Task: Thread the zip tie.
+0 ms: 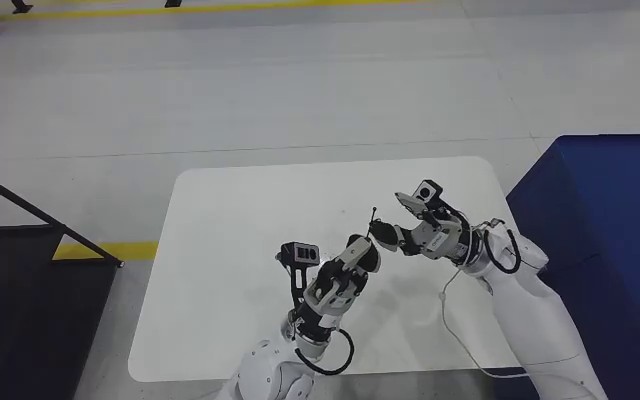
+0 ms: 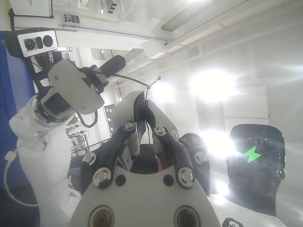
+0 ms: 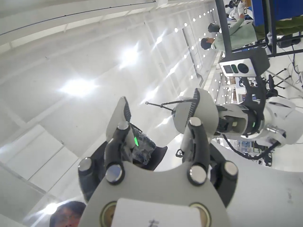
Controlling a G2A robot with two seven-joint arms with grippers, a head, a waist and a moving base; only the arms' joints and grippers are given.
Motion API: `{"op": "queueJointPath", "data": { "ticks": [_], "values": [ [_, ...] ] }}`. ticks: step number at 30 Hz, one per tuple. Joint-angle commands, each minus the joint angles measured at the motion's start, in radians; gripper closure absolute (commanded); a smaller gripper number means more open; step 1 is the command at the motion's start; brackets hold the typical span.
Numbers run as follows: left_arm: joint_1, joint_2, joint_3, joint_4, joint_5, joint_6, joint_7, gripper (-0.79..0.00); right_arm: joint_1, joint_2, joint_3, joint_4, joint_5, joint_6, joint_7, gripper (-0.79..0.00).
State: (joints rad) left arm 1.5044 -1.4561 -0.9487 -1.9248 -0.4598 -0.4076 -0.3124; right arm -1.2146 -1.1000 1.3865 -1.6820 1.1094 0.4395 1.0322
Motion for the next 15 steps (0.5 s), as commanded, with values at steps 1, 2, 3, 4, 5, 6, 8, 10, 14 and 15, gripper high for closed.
{"op": "queueJointPath", "data": {
  "ticks": [1,2,3,4,5,6,8,10,14,15],
  "values": [
    [0.000,0.001,0.000,0.004,0.012,0.006,0.000,0.000,0.000,0.000,-0.008,-0.001,-0.008,-0.001,0.002,-0.317],
    [-0.001,0.001,-0.002,0.006,0.022,0.006,0.005,0.000,0.000,0.000,-0.010,-0.001,-0.010,-0.003,0.003,-0.311],
    [-0.002,0.001,-0.001,0.009,0.029,0.006,0.011,0.000,0.000,0.000,-0.012,-0.001,-0.014,-0.005,0.004,-0.311],
    [-0.002,0.000,0.001,0.010,0.030,0.007,0.015,0.000,0.000,0.000,-0.014,0.000,-0.014,-0.007,0.004,-0.311],
    [-0.003,0.000,0.003,0.012,0.031,0.010,0.019,0.000,0.001,0.001,-0.015,0.001,-0.017,-0.007,0.004,-0.314],
    [-0.005,0.000,0.003,0.017,0.033,0.015,0.026,0.000,0.001,0.001,-0.016,0.001,-0.018,-0.008,0.005,-0.314],
    [-0.010,-0.001,0.005,0.020,0.038,0.020,0.036,0.000,0.002,0.001,-0.017,0.003,-0.020,-0.011,0.007,-0.311],
    [-0.013,-0.002,0.006,0.023,0.042,0.021,0.045,0.000,0.001,0.002,-0.016,0.008,-0.021,-0.016,0.007,-0.305],
    [-0.016,-0.006,0.010,0.017,0.019,-0.001,0.080,0.000,-0.002,0.004,-0.013,0.017,-0.029,-0.023,0.009,-0.305],
    [-0.017,-0.007,0.010,0.017,0.020,-0.011,0.085,0.000,-0.003,0.005,-0.012,0.019,-0.035,-0.024,0.011,-0.305]
  ]
}}
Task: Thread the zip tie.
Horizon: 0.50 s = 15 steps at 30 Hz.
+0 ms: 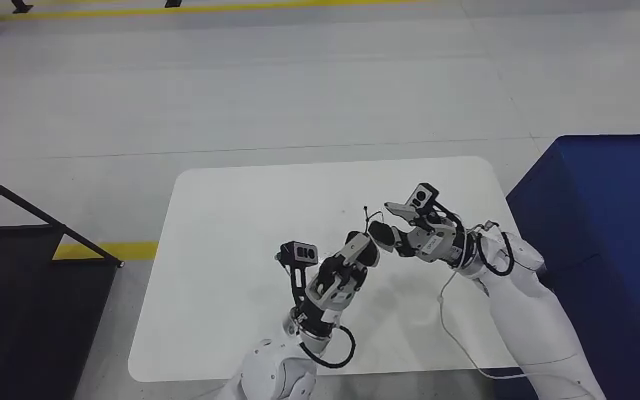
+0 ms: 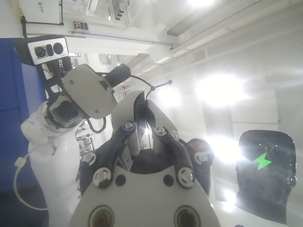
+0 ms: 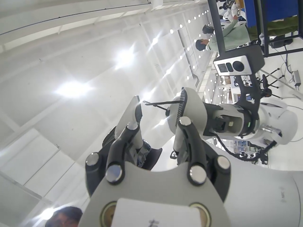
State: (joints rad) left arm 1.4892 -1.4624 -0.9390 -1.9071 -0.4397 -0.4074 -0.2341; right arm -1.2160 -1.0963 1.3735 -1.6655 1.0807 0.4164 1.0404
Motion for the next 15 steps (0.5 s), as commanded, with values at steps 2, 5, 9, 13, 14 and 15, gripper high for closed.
{"op": "queueJointPath", "data": {
  "ticks": [2,5,9,13,14,15],
  "values": [
    [-0.002,-0.004,0.003,-0.002,-0.008,-0.028,0.023,0.000,-0.005,0.004,0.002,0.000,-0.039,-0.010,0.008,-0.314],
    [-0.008,-0.006,0.004,0.003,0.031,-0.051,0.051,0.000,-0.015,0.005,0.002,0.004,-0.041,-0.018,0.018,-0.317],
    [-0.018,-0.010,0.016,0.024,0.119,-0.081,0.081,0.000,-0.029,0.009,-0.001,0.005,-0.048,0.019,0.015,-0.323],
    [-0.024,-0.016,0.034,0.039,0.159,-0.090,0.111,0.000,-0.037,0.016,-0.003,-0.002,-0.064,0.096,0.031,-0.320],
    [-0.026,-0.017,0.036,0.041,0.162,-0.089,0.114,0.000,-0.039,0.017,-0.001,-0.003,-0.058,0.102,0.037,-0.320],
    [-0.027,-0.018,0.038,0.042,0.164,-0.088,0.118,0.000,-0.042,0.018,0.000,-0.002,-0.049,0.112,0.040,-0.320]
  ]
}}
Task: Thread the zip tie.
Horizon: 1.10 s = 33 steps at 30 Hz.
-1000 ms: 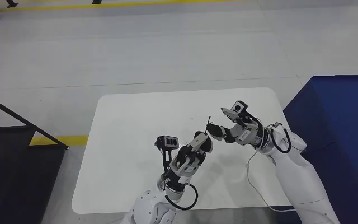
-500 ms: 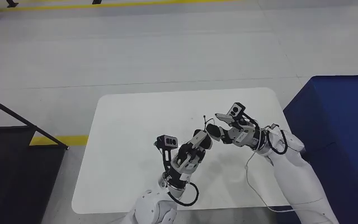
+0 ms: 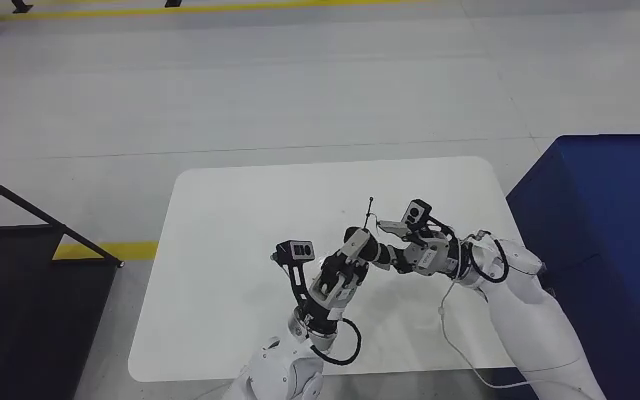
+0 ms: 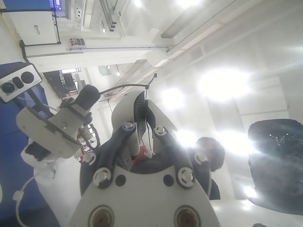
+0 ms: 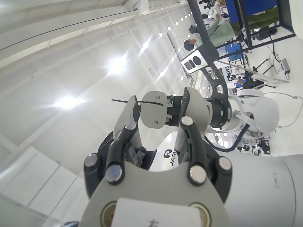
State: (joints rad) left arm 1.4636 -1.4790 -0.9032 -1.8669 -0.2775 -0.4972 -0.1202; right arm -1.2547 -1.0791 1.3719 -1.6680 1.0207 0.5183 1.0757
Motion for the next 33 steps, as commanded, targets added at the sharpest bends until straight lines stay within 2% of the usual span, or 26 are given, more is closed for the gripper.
{"op": "queueJointPath", "data": {
  "ticks": [1,9,20,25,33],
  "values": [
    [-0.003,-0.002,0.005,0.004,0.003,0.006,0.004,0.000,-0.003,0.002,0.004,-0.005,0.014,0.018,0.006,-0.323],
    [-0.003,-0.003,0.005,0.015,0.008,0.020,0.003,0.000,-0.001,-0.002,0.029,-0.017,0.125,-0.021,-0.033,-0.308],
    [0.006,0.002,-0.002,0.018,0.018,0.054,-0.041,0.000,0.026,-0.008,0.027,-0.015,0.181,-0.043,-0.113,-0.277],
    [0.009,0.004,-0.008,0.018,0.029,0.059,-0.044,0.000,0.030,-0.008,0.021,-0.016,0.155,-0.071,-0.119,-0.271],
    [0.005,0.004,-0.015,0.025,0.095,0.061,-0.025,0.000,0.034,-0.004,0.014,-0.012,0.014,-0.188,-0.094,-0.252]
  ]
}}
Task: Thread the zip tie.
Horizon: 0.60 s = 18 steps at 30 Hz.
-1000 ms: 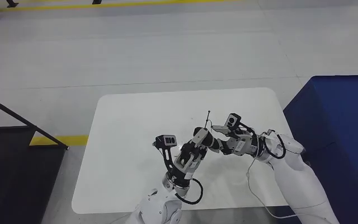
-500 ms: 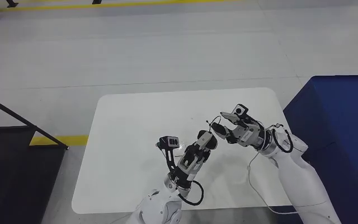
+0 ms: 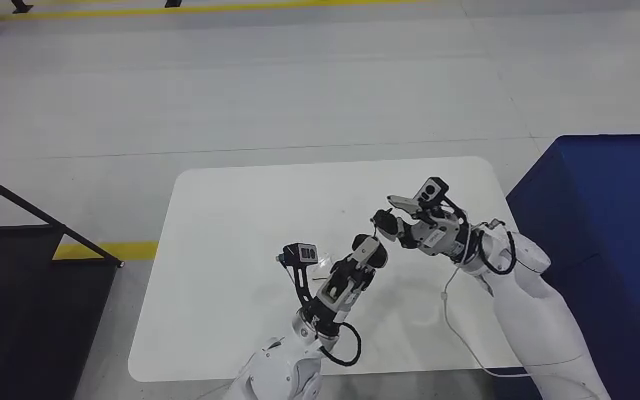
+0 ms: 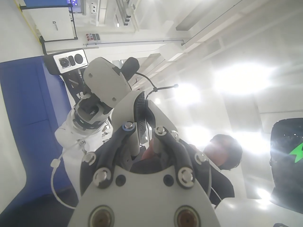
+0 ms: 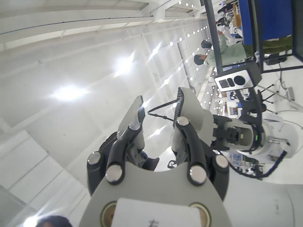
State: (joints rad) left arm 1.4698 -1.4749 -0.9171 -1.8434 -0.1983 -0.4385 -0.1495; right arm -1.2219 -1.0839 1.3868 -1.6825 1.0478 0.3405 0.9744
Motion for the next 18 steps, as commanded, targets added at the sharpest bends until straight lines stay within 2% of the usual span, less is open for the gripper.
{"op": "queueJointPath", "data": {
  "ticks": [1,11,18],
  "values": [
    [-0.001,0.000,-0.002,0.001,0.020,0.004,0.009,0.000,0.003,0.001,-0.001,0.002,-0.027,-0.021,0.015,-0.252],
    [0.008,0.003,-0.021,-0.017,0.104,0.058,0.051,0.000,-0.001,0.002,0.016,0.009,-0.035,-0.097,0.038,-0.246],
    [0.018,0.008,-0.025,-0.027,0.153,0.084,0.035,0.000,-0.002,0.004,0.019,0.006,-0.060,-0.089,0.029,-0.243]
  ]
}}
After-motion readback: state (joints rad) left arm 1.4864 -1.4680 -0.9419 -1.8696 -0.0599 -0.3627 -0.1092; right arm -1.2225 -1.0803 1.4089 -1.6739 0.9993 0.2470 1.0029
